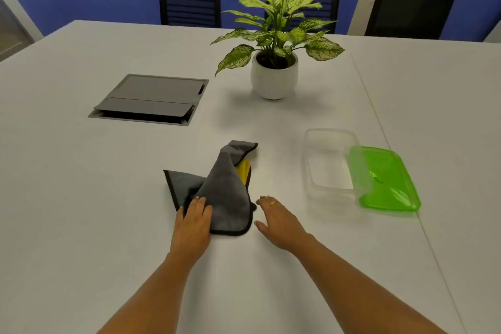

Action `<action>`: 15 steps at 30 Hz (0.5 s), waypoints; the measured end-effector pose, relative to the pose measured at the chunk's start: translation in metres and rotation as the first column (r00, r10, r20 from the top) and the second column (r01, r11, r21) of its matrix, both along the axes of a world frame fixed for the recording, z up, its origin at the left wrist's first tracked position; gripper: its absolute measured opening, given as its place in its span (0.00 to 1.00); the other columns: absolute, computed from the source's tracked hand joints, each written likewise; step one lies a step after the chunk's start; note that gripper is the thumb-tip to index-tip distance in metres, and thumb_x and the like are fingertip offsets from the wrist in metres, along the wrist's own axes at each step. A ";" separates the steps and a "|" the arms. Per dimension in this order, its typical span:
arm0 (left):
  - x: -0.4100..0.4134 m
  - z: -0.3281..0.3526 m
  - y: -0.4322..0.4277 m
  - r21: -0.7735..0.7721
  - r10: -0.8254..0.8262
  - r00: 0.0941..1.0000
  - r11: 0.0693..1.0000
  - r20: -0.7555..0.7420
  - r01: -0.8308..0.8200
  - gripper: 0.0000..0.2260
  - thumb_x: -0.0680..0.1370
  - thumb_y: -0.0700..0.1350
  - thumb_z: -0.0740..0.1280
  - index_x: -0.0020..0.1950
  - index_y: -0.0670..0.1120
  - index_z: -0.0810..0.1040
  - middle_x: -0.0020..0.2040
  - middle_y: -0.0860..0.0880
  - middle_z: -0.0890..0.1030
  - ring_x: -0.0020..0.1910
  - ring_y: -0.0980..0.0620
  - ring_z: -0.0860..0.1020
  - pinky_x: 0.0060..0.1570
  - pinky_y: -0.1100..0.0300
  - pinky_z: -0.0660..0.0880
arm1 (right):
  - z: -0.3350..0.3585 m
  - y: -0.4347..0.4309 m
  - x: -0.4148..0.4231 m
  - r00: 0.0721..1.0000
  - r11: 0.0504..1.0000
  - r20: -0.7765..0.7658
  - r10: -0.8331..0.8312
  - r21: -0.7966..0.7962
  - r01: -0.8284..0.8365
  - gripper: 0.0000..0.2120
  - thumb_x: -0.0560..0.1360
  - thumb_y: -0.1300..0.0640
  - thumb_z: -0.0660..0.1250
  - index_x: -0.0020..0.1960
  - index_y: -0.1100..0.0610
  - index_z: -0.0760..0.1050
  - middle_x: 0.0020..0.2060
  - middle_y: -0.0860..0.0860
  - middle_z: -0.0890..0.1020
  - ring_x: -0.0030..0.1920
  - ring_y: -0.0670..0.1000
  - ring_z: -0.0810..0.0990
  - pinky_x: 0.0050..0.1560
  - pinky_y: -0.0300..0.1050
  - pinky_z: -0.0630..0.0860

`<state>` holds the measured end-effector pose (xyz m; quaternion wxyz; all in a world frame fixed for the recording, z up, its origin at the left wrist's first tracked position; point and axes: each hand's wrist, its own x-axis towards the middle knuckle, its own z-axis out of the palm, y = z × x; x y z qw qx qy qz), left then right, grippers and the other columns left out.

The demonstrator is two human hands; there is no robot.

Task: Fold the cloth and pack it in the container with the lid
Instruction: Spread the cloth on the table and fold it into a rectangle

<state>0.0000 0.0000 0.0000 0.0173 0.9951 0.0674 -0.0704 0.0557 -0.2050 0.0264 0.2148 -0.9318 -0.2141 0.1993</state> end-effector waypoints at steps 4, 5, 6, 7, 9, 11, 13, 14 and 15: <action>0.002 -0.009 0.022 0.135 -0.114 0.991 0.983 -0.070 0.122 0.23 0.78 0.42 0.61 0.72 0.47 0.60 0.77 0.46 0.57 0.77 0.46 0.52 0.75 0.44 0.47 | -0.009 0.019 -0.002 0.998 0.997 0.002 0.069 -0.036 -0.069 0.21 0.78 0.52 0.60 0.69 0.54 0.64 0.70 0.54 0.68 0.68 0.55 0.69 0.67 0.47 0.69; 0.004 -0.010 0.024 0.162 -0.143 0.987 0.975 -0.075 0.153 0.23 0.78 0.41 0.62 0.72 0.47 0.60 0.77 0.46 0.58 0.77 0.46 0.53 0.75 0.43 0.46 | -0.011 0.021 -0.002 0.995 0.993 0.007 0.099 -0.063 -0.098 0.20 0.78 0.52 0.60 0.69 0.55 0.65 0.70 0.54 0.68 0.67 0.55 0.70 0.66 0.47 0.70; 0.004 -0.011 0.027 0.187 -0.181 0.980 0.963 -0.081 0.194 0.24 0.77 0.41 0.63 0.72 0.47 0.61 0.76 0.45 0.59 0.77 0.46 0.54 0.75 0.42 0.44 | -0.015 0.024 -0.003 0.992 0.988 0.009 0.126 -0.090 -0.125 0.20 0.78 0.53 0.59 0.69 0.55 0.65 0.70 0.55 0.68 0.67 0.56 0.70 0.65 0.48 0.70; 0.006 -0.009 0.029 0.214 -0.208 0.974 0.951 -0.090 0.223 0.24 0.77 0.41 0.64 0.72 0.47 0.61 0.76 0.45 0.59 0.76 0.46 0.55 0.74 0.41 0.44 | -0.018 0.027 -0.003 0.988 0.982 0.013 0.151 -0.116 -0.148 0.20 0.78 0.53 0.59 0.69 0.55 0.64 0.71 0.55 0.67 0.67 0.57 0.69 0.66 0.48 0.70; 0.009 -0.011 0.037 0.250 -0.256 0.962 0.929 -0.096 0.272 0.26 0.76 0.41 0.66 0.71 0.47 0.62 0.75 0.46 0.60 0.76 0.46 0.57 0.74 0.41 0.44 | -0.024 0.031 -0.003 0.982 0.968 0.003 0.188 -0.172 -0.184 0.22 0.79 0.53 0.59 0.72 0.54 0.62 0.73 0.55 0.63 0.70 0.58 0.66 0.68 0.50 0.68; 0.013 -0.010 0.045 0.252 -0.290 0.954 0.920 -0.074 0.299 0.26 0.75 0.41 0.68 0.71 0.47 0.63 0.74 0.46 0.63 0.74 0.46 0.61 0.75 0.43 0.46 | -0.029 0.035 -0.006 0.976 0.953 -0.021 0.215 -0.215 -0.214 0.24 0.79 0.53 0.59 0.73 0.53 0.59 0.75 0.55 0.59 0.73 0.58 0.62 0.70 0.52 0.65; 0.016 -0.005 0.050 0.244 -0.349 0.937 0.908 -0.012 0.341 0.24 0.71 0.43 0.72 0.66 0.46 0.70 0.69 0.46 0.71 0.69 0.46 0.69 0.74 0.44 0.54 | -0.034 0.039 -0.007 0.972 0.938 -0.038 0.231 -0.255 -0.234 0.25 0.79 0.52 0.59 0.74 0.53 0.58 0.76 0.55 0.57 0.74 0.58 0.60 0.71 0.53 0.63; 0.019 -0.002 0.052 0.252 -0.391 0.919 0.895 0.044 0.369 0.22 0.66 0.44 0.77 0.59 0.46 0.77 0.62 0.46 0.78 0.61 0.46 0.76 0.71 0.45 0.62 | -0.035 0.041 -0.008 0.972 0.933 -0.037 0.233 -0.272 -0.234 0.26 0.79 0.52 0.59 0.74 0.53 0.57 0.76 0.55 0.57 0.74 0.58 0.59 0.72 0.53 0.63; 0.021 0.002 0.054 0.268 -0.444 0.892 0.873 0.086 0.409 0.21 0.59 0.46 0.81 0.49 0.46 0.82 0.50 0.47 0.84 0.50 0.48 0.82 0.65 0.46 0.70 | -0.037 0.043 -0.007 0.973 0.932 -0.025 0.228 -0.284 -0.226 0.26 0.78 0.52 0.60 0.74 0.54 0.57 0.76 0.55 0.57 0.74 0.58 0.59 0.71 0.53 0.63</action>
